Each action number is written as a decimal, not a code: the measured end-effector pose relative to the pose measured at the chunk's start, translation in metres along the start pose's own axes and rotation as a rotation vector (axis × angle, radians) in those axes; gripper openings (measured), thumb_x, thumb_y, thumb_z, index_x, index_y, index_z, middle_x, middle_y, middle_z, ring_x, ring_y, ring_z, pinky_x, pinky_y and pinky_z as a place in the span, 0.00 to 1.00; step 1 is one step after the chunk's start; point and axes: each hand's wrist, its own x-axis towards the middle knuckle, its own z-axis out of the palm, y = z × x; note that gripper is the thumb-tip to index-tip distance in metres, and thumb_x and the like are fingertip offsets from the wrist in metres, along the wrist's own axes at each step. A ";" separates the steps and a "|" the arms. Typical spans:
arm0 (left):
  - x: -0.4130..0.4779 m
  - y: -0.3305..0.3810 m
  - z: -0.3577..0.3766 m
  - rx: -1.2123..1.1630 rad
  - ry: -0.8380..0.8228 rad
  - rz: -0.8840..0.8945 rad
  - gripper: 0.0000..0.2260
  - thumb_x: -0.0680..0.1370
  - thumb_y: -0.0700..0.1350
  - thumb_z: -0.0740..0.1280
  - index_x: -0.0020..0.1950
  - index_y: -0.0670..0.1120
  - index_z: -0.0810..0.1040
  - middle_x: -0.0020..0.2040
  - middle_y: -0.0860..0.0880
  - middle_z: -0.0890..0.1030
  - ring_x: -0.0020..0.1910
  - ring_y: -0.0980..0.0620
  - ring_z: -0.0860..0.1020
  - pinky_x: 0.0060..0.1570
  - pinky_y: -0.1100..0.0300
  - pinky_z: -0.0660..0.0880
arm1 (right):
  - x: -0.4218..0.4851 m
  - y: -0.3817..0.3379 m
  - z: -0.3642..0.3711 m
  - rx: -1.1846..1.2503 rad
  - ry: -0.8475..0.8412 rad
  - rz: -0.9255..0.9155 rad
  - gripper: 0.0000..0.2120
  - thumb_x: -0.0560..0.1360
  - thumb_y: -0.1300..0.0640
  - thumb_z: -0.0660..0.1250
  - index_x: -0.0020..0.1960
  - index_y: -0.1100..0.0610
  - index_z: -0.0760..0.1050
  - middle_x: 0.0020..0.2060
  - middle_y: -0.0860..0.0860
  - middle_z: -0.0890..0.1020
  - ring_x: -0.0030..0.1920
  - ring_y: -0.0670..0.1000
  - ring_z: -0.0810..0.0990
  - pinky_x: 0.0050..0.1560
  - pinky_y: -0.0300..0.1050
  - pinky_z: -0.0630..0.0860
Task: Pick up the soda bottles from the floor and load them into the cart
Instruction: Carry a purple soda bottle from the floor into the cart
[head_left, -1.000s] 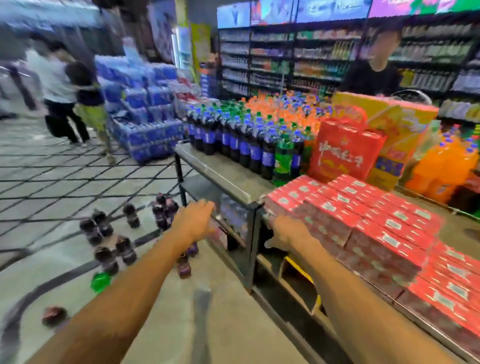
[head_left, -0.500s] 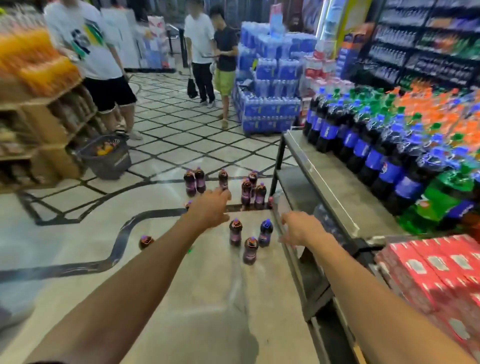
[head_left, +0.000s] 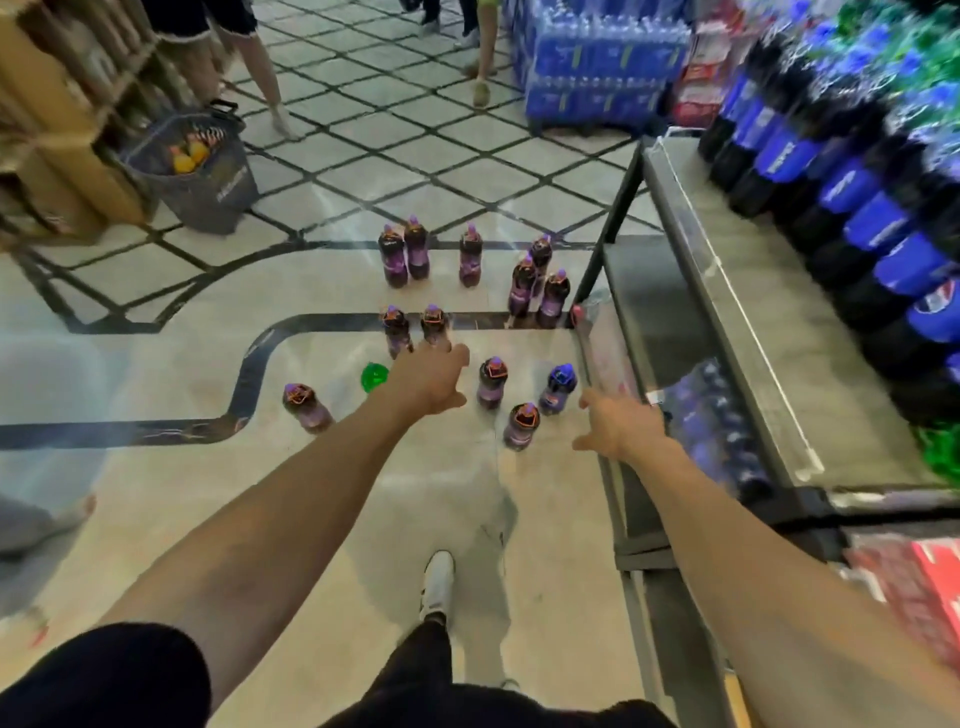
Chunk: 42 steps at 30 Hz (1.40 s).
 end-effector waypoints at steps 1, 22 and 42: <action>0.013 -0.006 -0.003 -0.003 -0.010 0.017 0.27 0.77 0.55 0.71 0.72 0.49 0.68 0.69 0.43 0.72 0.67 0.39 0.72 0.61 0.43 0.71 | 0.008 0.000 0.000 -0.005 -0.009 0.019 0.33 0.75 0.42 0.74 0.74 0.51 0.67 0.70 0.56 0.75 0.71 0.59 0.74 0.66 0.55 0.70; 0.289 0.006 -0.001 0.137 -0.293 0.180 0.29 0.76 0.56 0.71 0.74 0.50 0.66 0.70 0.45 0.73 0.69 0.40 0.72 0.62 0.46 0.73 | 0.225 0.069 0.001 0.406 -0.181 0.201 0.34 0.72 0.43 0.78 0.72 0.51 0.70 0.66 0.55 0.78 0.61 0.57 0.81 0.59 0.50 0.77; 0.533 -0.006 0.303 -0.494 -0.654 0.009 0.30 0.74 0.53 0.77 0.72 0.49 0.71 0.65 0.45 0.76 0.63 0.46 0.76 0.61 0.53 0.72 | 0.435 0.095 0.243 1.260 0.174 0.655 0.23 0.74 0.49 0.78 0.65 0.39 0.73 0.57 0.44 0.78 0.54 0.41 0.76 0.53 0.41 0.73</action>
